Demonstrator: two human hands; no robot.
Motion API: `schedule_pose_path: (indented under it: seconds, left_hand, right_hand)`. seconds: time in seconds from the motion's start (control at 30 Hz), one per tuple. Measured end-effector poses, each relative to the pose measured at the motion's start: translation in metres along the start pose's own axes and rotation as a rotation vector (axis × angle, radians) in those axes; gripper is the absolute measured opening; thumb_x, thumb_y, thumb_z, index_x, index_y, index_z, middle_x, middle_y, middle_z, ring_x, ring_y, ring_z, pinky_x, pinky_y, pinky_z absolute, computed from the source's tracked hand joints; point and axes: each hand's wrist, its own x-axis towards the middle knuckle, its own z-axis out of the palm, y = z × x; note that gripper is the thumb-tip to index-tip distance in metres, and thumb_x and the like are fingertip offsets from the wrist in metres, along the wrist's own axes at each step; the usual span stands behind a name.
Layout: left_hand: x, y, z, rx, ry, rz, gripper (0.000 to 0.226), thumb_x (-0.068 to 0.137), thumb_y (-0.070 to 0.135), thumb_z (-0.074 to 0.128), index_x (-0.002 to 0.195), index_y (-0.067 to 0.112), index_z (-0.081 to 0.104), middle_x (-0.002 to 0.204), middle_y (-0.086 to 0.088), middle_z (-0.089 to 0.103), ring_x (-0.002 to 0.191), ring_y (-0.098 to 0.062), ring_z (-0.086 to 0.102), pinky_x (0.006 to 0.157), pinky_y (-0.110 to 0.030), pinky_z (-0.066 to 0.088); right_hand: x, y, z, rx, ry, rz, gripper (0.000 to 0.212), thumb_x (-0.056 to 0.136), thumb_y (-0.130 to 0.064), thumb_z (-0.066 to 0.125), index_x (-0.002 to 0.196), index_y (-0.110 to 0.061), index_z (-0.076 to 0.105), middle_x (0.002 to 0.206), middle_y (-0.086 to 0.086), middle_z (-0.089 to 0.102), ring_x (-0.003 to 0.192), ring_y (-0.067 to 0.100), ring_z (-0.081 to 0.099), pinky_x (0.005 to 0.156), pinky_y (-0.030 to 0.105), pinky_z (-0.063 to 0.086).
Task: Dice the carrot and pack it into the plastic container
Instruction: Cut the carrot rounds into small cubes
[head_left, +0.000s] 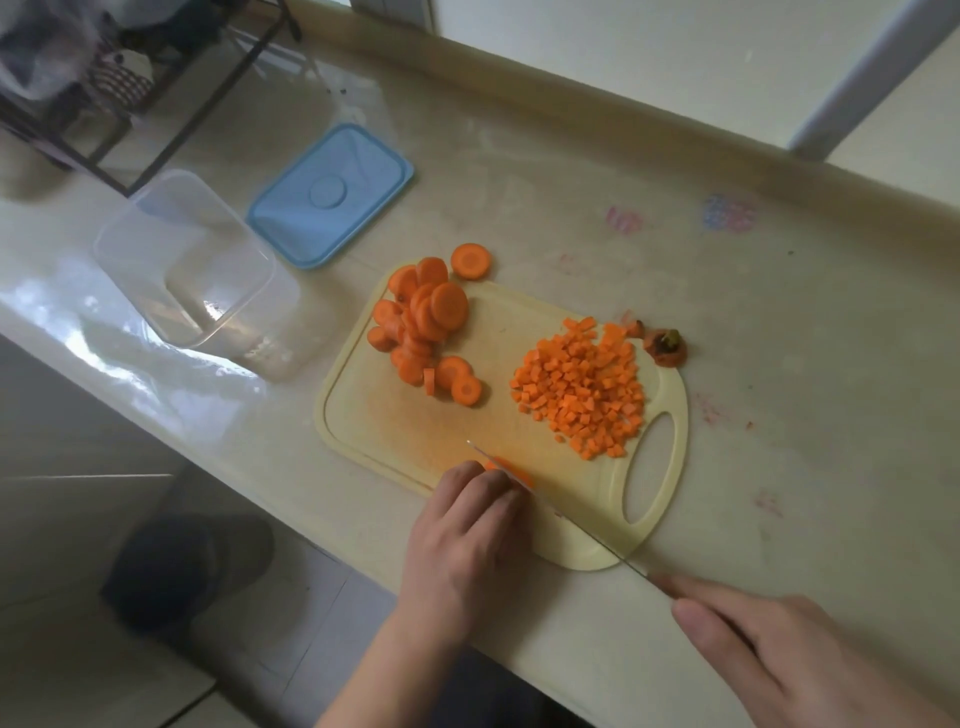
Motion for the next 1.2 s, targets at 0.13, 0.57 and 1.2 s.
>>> schedule_pose_path:
  seconds: [0.13,0.57,1.2]
  left_hand:
    - [0.0,-0.002,0.0,-0.018,0.001,-0.015,0.013,0.085,0.001,0.075,0.098,0.002,0.077,0.112,-0.006,0.069,0.104,-0.03,0.063,0.089,-0.036,0.053]
    - [-0.001,0.002,0.0,0.017,0.015,0.001,0.012,0.079,-0.002,0.077,0.092,-0.002,0.075,0.097,-0.013,0.07,0.093,-0.03,0.061,0.086,-0.037,0.053]
    - [-0.006,-0.007,-0.003,-0.033,-0.034,-0.003,0.013,0.084,-0.001,0.076,0.098,-0.002,0.075,0.104,-0.012,0.069,0.099,-0.032,0.063,0.088,-0.037,0.054]
  right_hand:
    - [0.004,0.0,0.002,-0.029,0.01,-0.008,0.073,0.063,-0.094,0.002,0.112,-0.068,0.049,0.1,-0.047,0.058,0.099,-0.024,0.051,0.082,0.003,0.041]
    - [0.006,-0.009,-0.002,0.072,0.0,0.001,0.048,0.073,-0.08,0.018,0.083,-0.054,0.056,0.07,-0.013,0.064,0.067,0.003,0.061,0.06,0.015,0.045]
    - [0.019,-0.011,0.011,0.01,0.002,-0.11,0.062,0.082,-0.077,0.016,0.09,-0.032,0.058,0.071,-0.005,0.064,0.067,0.007,0.06,0.069,0.03,0.05]
